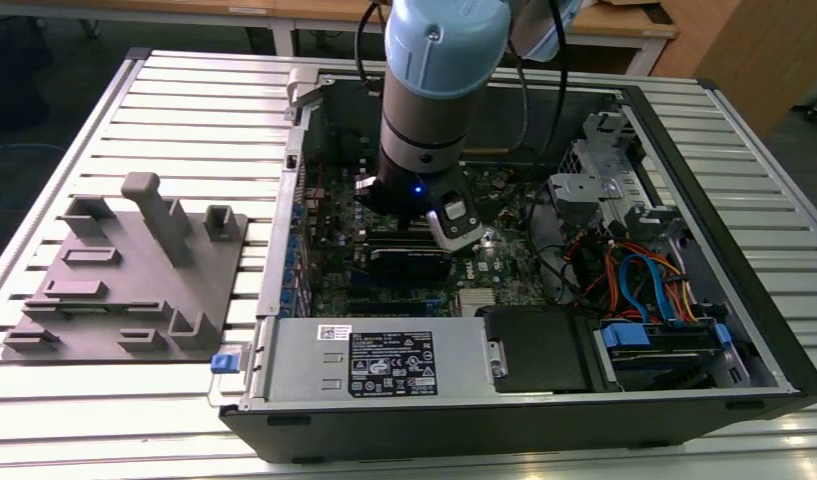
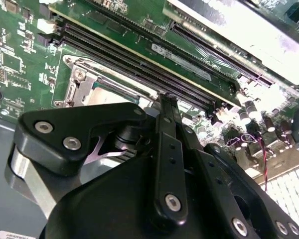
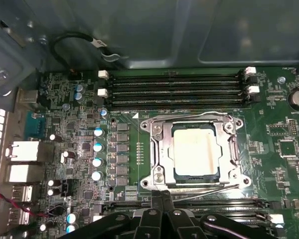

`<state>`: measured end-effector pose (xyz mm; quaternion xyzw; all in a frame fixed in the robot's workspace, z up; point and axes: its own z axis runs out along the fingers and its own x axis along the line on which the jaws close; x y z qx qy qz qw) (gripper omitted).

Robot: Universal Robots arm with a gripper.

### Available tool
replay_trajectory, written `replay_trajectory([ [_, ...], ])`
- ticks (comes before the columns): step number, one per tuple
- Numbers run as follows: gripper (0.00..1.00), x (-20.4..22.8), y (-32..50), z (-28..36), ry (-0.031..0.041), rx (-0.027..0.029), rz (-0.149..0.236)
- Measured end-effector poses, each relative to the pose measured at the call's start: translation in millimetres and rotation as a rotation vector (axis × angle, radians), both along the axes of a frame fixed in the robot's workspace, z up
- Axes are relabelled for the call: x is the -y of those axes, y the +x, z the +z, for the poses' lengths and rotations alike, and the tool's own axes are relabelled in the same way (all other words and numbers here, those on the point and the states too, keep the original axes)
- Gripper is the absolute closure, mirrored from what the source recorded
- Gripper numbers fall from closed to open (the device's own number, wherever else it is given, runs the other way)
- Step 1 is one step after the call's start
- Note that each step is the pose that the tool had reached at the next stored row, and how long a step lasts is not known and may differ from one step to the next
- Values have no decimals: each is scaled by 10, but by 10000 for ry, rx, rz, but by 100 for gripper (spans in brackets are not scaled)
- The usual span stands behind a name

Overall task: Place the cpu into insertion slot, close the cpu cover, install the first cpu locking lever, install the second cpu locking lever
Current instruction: 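Install the second cpu locking lever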

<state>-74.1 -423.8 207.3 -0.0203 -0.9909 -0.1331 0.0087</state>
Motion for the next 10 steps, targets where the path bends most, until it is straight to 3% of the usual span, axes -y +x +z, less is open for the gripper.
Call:
replay_trajectory([
  [10, 90, 4, -60, -64, 140, -1, -127],
])
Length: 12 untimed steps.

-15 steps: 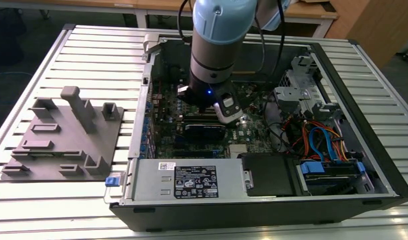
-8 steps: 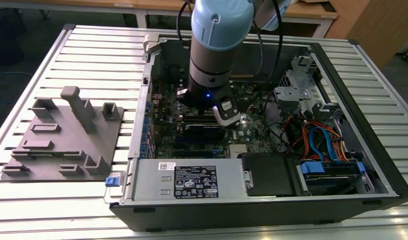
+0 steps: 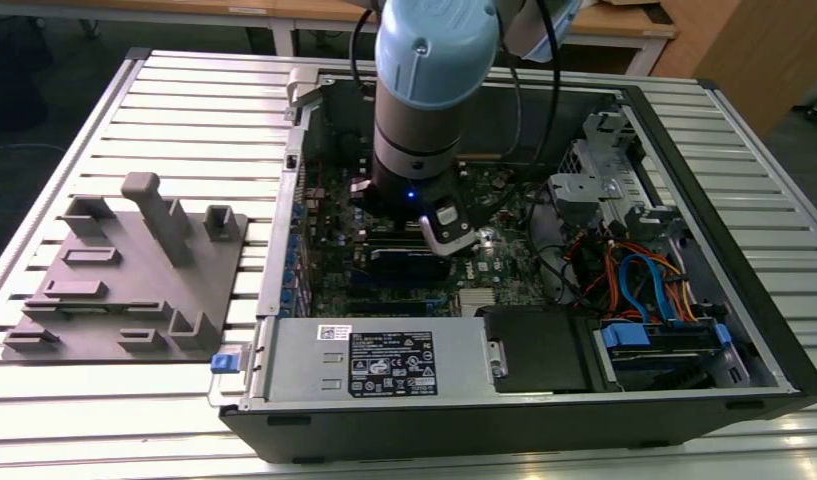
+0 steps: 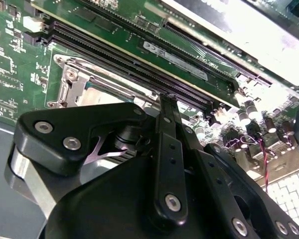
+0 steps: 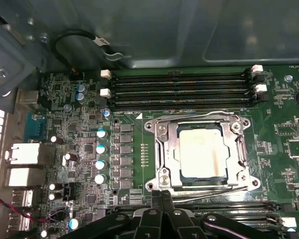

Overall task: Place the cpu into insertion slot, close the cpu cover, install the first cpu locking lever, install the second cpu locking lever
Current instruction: 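Install the second cpu locking lever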

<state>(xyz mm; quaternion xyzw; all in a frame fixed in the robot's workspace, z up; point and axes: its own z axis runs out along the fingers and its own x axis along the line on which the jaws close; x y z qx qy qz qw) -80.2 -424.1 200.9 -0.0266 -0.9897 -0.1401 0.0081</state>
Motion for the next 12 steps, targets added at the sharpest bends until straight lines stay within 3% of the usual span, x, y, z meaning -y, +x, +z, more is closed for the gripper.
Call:
replay_trajectory([
  [4, 90, 0, -20, -18, 74, 0, -117],
  [9, 90, 0, -24, -48, 259, 0, -226],
  [12, 90, 0, -31, -71, 298, 1, -251],
])
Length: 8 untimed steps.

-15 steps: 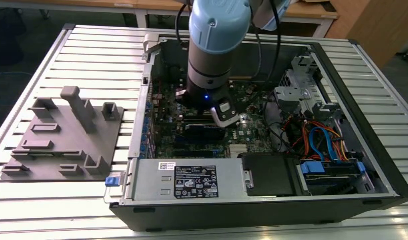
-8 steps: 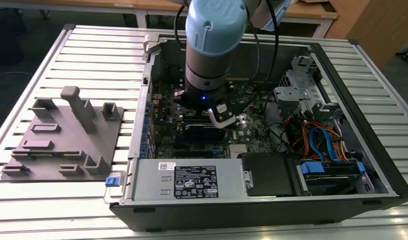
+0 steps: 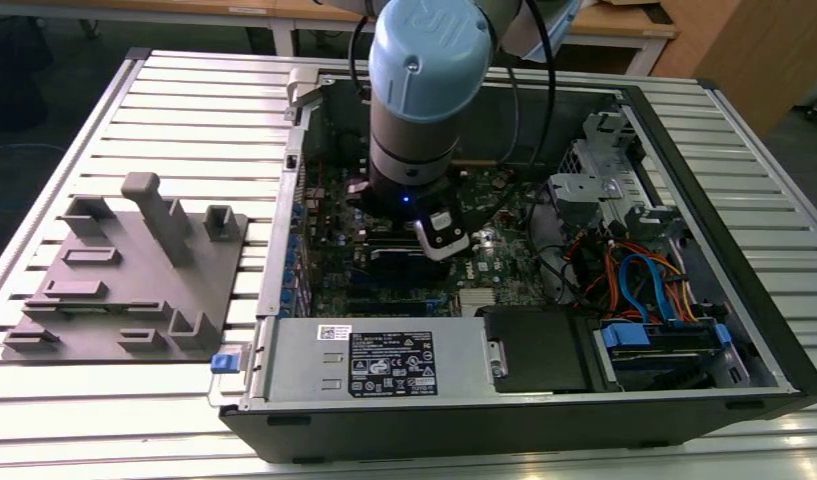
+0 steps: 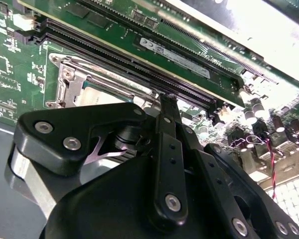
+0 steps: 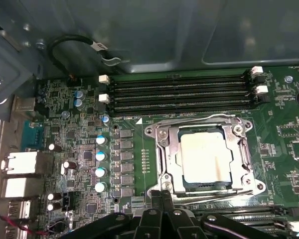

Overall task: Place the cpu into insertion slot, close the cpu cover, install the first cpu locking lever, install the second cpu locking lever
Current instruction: 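Install the second cpu locking lever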

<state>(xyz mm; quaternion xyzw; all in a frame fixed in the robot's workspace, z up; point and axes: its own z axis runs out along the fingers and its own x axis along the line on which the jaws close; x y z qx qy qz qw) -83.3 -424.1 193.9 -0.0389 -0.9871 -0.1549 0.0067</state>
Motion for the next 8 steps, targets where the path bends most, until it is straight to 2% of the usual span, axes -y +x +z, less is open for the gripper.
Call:
replay_trajectory([
  [4, 90, 1, -18, -16, 29, -2, -1],
  [8, 90, -2, -25, -20, 103, -1, 0],
])
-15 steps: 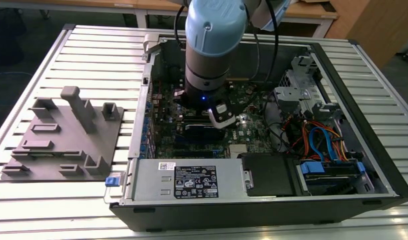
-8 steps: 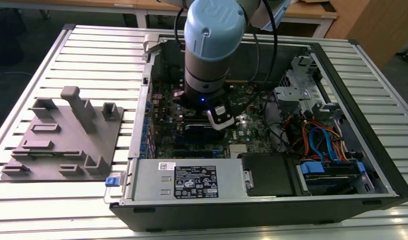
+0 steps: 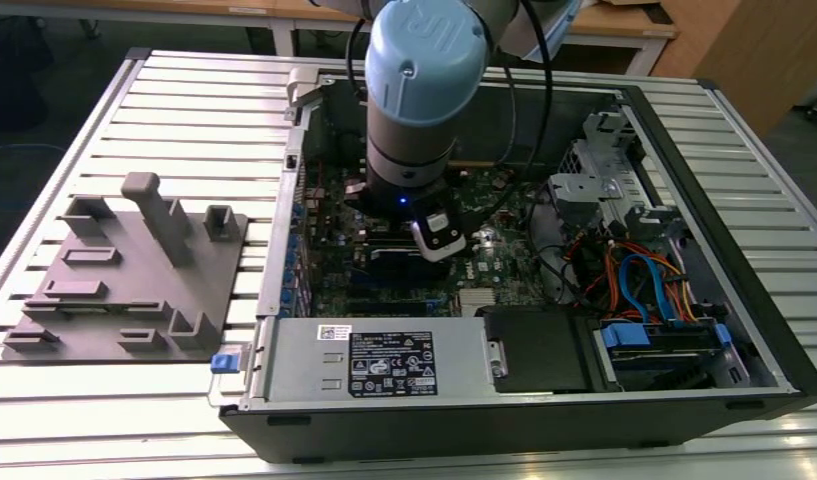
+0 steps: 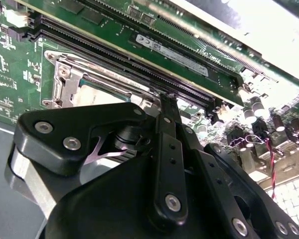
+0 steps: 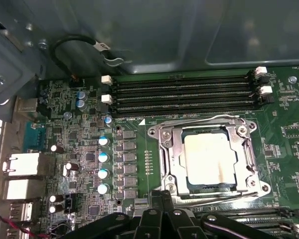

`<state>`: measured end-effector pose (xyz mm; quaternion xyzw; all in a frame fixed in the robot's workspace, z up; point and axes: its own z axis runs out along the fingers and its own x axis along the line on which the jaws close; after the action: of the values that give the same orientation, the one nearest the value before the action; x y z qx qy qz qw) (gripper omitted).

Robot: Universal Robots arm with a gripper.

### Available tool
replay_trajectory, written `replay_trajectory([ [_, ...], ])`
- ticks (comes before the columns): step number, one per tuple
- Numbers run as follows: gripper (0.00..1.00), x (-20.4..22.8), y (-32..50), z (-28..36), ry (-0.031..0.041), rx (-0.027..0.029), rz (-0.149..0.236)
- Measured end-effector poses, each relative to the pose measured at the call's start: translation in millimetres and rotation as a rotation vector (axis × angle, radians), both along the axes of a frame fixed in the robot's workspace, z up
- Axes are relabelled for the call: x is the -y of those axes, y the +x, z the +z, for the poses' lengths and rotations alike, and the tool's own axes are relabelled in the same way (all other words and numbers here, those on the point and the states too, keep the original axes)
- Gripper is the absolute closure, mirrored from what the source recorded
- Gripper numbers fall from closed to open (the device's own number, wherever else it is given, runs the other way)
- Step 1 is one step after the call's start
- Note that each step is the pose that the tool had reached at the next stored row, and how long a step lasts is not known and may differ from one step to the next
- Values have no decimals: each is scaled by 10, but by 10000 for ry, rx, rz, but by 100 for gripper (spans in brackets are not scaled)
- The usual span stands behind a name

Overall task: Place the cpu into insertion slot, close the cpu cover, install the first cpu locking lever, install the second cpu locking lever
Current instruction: 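Install the second cpu locking lever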

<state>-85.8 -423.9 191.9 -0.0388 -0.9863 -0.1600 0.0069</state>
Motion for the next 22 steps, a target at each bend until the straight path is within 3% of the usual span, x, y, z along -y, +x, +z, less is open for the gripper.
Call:
replay_trajectory([
  [8, 90, -9, -16, -6, 82, -1, -1],
  [22, 90, -18, -23, -41, 298, 1, 0],
])
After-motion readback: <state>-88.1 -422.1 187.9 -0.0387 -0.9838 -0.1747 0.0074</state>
